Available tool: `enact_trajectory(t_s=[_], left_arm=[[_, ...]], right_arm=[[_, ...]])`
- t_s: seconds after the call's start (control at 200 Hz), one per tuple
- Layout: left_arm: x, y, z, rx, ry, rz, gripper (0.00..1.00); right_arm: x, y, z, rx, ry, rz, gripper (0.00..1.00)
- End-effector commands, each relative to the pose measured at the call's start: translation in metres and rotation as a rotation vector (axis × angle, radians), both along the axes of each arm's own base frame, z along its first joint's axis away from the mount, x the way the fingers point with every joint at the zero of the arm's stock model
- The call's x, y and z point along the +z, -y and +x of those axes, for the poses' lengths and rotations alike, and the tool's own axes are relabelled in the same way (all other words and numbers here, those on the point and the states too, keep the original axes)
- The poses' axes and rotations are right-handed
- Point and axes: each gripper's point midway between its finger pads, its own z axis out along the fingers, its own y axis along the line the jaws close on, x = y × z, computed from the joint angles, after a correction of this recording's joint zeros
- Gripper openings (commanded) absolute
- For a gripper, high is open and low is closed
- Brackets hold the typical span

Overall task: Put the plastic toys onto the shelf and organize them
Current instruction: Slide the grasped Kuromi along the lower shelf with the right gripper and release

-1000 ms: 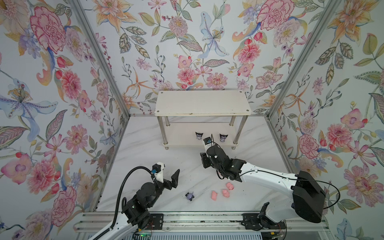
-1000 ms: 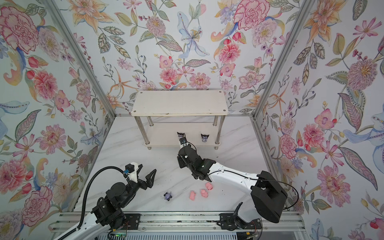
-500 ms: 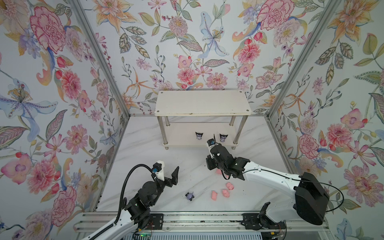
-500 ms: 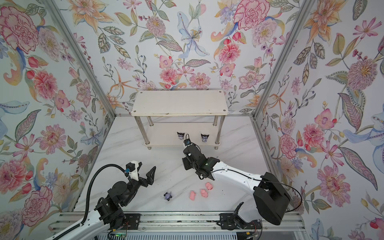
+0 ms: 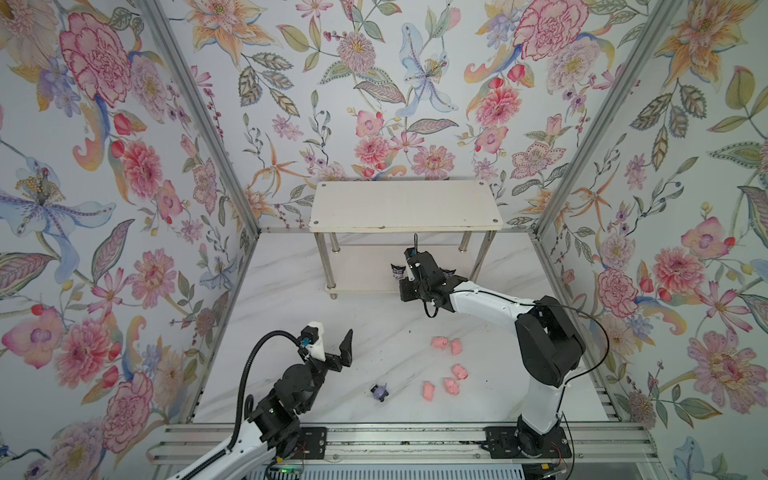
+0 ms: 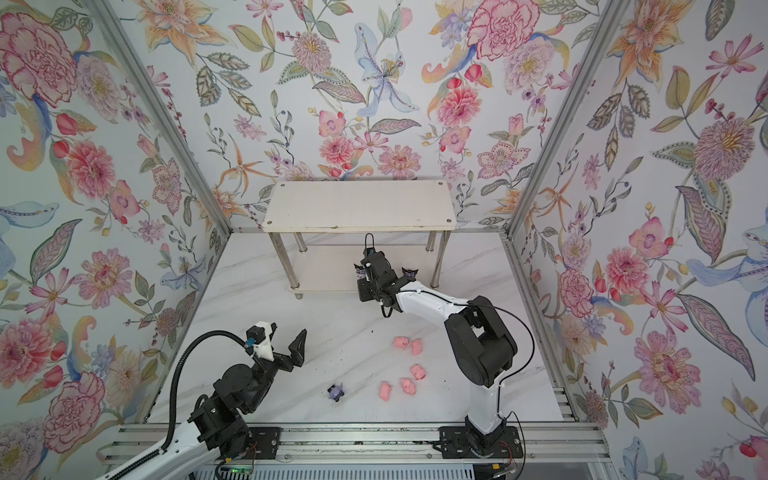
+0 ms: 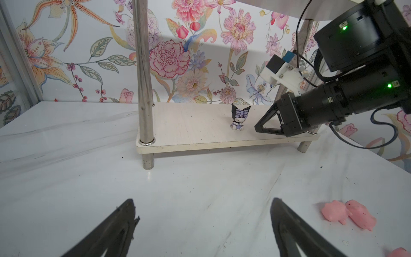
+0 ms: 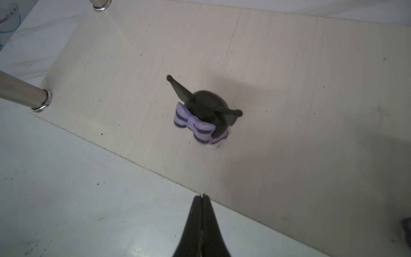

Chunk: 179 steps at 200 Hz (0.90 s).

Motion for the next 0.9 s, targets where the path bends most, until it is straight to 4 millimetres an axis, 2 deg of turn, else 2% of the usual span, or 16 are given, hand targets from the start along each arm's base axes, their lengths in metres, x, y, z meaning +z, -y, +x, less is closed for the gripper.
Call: enact_trajectory(t_s=[0.0, 0.03, 0.08, 0.11, 0.205, 0.3, 0.48, 0.666, 0.726, 0.891], left_arm=[[-0.003, -0.005, 0.001, 0.027, 0.008, 0.013, 0.95], [-0.002, -0.005, 0.001, 0.027, 0.009, 0.011, 0.95], [-0.003, -0.005, 0.002, 0.027, 0.008, 0.011, 0.95], [-0.003, -0.004, 0.002, 0.026, 0.006, 0.013, 0.95], [-0.005, -0.003, 0.003, 0.025, -0.001, 0.018, 0.95], [-0.007, -0.003, 0.004, 0.025, -0.008, 0.021, 0.96], [-0.008, -0.005, 0.005, 0.038, -0.012, 0.028, 0.96], [-0.008, -0.008, 0.006, 0.05, -0.008, 0.026, 0.98], [-0.008, -0.008, 0.007, 0.052, -0.008, 0.025, 0.98], [-0.01, -0.009, 0.007, 0.055, -0.011, 0.027, 0.98]], right_arm=[[0.007, -0.009, 0.0, 0.006, -0.002, 0.027, 0.06], [0.006, -0.01, -0.001, 0.012, -0.002, 0.024, 0.14], [0.007, -0.012, -0.003, 0.019, 0.004, 0.019, 0.35], [0.006, -0.011, -0.003, 0.02, 0.005, 0.013, 0.43], [0.002, -0.012, 0.002, 0.016, 0.01, -0.001, 0.58], [0.002, -0.015, 0.01, 0.014, 0.03, -0.003, 0.67], [0.001, -0.02, 0.034, -0.02, 0.07, -0.006, 0.75], [0.001, -0.028, 0.056, -0.052, 0.111, -0.005, 0.77], [0.0, -0.028, 0.062, -0.07, 0.128, -0.007, 0.74], [-0.005, -0.027, 0.075, -0.119, 0.157, -0.014, 0.6]])
